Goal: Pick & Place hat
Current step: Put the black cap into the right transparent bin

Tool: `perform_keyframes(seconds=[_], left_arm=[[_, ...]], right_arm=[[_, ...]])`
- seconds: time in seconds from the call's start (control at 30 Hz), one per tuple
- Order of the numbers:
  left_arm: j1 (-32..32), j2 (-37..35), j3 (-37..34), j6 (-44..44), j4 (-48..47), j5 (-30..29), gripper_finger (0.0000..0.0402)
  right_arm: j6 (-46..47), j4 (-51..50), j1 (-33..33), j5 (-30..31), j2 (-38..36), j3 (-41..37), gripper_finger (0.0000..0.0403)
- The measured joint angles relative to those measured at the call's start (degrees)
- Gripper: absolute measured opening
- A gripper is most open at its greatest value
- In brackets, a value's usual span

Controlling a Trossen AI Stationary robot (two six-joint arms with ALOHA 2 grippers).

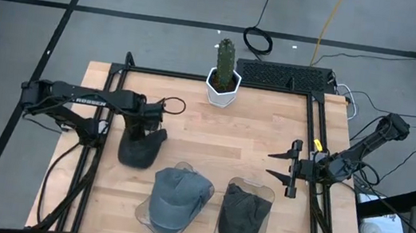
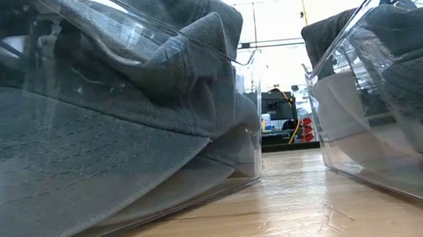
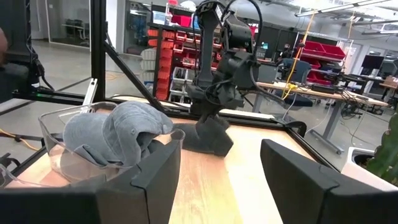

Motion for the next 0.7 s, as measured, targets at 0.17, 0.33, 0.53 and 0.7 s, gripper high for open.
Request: perform_keyframes(seconds=[0.17,0.33,0.53,0.7], left_arm=[[-3.05,-0.05,7.03,-1.12,-6.63,-7.71,0.0008],[-6.87,-0.05,19.85,-3.06,-9.96,-15.72,0.0007],[-12.57,1.17,34.42,-6.9,-9.16,-27.19,0.0007],[-16.13,8.05,42.04,-7.46,-7.76,-29.23,0.0007]], right_arm=[[0.57,1.58,-0.81,0.09,0.44,0.02,0.0212],[4.74,2.15,-4.09,-0.04,2.34,0.02,0.0212],[12.43,4.38,-9.89,-0.12,5.52,0.02,0.0212],[21.98,10.49,-15.84,-10.41,9.16,0.02,0.0212]])
